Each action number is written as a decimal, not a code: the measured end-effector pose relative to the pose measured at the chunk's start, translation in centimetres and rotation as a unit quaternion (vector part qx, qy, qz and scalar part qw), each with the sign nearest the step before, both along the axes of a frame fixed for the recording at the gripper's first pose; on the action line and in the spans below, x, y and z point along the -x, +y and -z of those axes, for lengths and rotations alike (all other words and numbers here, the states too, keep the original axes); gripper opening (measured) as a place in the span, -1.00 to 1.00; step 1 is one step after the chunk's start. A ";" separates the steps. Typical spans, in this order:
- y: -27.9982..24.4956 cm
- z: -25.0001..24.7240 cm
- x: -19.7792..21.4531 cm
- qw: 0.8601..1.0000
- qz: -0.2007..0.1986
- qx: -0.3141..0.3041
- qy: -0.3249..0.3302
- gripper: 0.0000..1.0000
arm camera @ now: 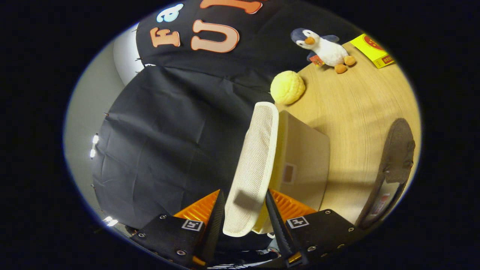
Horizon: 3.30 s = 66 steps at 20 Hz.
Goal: Open the storage box then place both shoes into the box .Put the left shoe in first, then the right shoe, with the right side of both shoes facing outward in a uniform manner.
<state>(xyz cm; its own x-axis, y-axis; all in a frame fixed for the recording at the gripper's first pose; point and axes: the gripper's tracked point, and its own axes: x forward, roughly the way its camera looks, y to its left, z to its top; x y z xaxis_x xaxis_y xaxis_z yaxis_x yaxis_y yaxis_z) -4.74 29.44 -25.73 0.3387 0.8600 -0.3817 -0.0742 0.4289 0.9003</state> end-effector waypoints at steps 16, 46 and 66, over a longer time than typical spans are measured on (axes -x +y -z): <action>15.6 -8.8 -3.4 0.991 -0.068 -0.009 -0.117 -0.62; -10.7 1.6 -3.2 0.904 0.041 0.388 -0.177 0.87; -21.9 18.8 -1.0 0.853 0.028 0.514 -0.083 -0.01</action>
